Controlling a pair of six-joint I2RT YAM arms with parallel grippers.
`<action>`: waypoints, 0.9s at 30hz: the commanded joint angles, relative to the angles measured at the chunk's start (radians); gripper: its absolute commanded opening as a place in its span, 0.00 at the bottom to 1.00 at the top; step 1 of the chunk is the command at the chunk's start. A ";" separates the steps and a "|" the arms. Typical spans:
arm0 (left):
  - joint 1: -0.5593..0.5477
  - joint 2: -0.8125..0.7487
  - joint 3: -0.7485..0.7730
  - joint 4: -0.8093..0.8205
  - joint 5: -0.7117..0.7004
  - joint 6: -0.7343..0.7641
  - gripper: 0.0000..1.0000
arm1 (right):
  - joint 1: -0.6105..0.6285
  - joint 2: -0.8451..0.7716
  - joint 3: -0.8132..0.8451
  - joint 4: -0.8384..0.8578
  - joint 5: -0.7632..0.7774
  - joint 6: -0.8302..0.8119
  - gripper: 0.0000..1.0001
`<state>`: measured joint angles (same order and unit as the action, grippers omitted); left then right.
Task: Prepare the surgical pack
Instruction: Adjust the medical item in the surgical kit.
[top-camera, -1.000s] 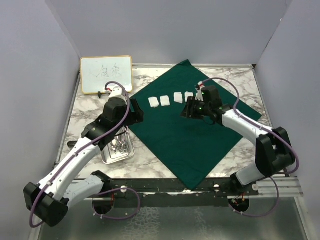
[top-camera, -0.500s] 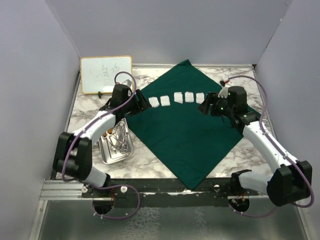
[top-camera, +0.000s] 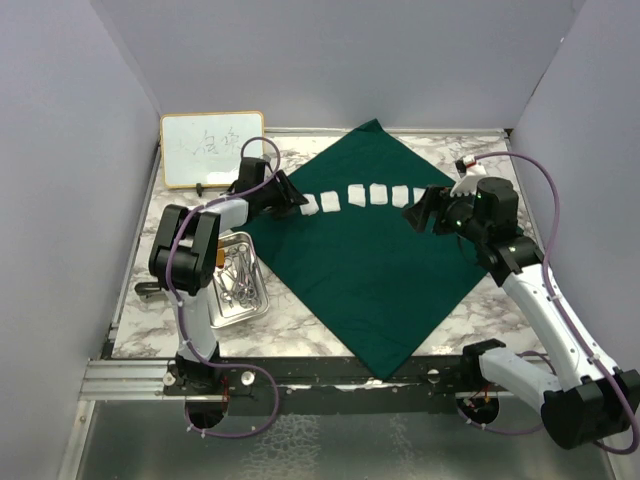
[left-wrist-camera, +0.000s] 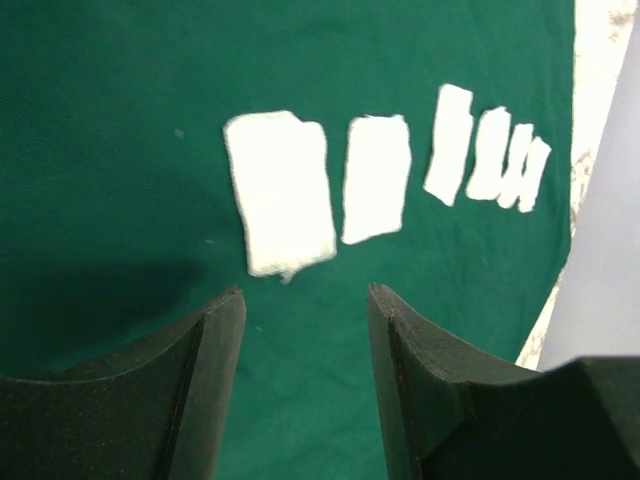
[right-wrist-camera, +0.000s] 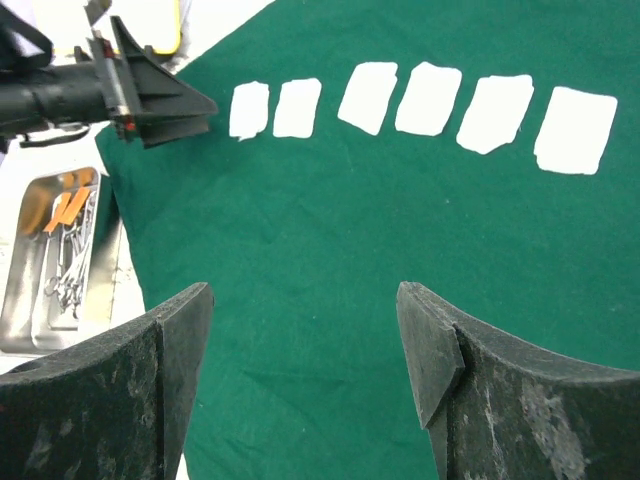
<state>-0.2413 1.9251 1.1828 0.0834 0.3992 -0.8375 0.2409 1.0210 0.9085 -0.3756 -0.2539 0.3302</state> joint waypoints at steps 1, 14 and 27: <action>0.018 0.068 0.047 0.060 0.071 -0.026 0.53 | -0.002 -0.060 -0.001 -0.001 0.011 -0.025 0.75; 0.023 0.146 0.101 0.026 0.013 -0.006 0.40 | -0.002 -0.075 -0.031 0.023 0.008 -0.016 0.75; 0.023 0.189 0.117 -0.011 -0.047 -0.012 0.36 | -0.002 -0.082 -0.040 0.025 0.014 -0.012 0.75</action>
<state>-0.2199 2.0914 1.2964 0.0856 0.4026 -0.8555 0.2409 0.9565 0.8776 -0.3733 -0.2539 0.3237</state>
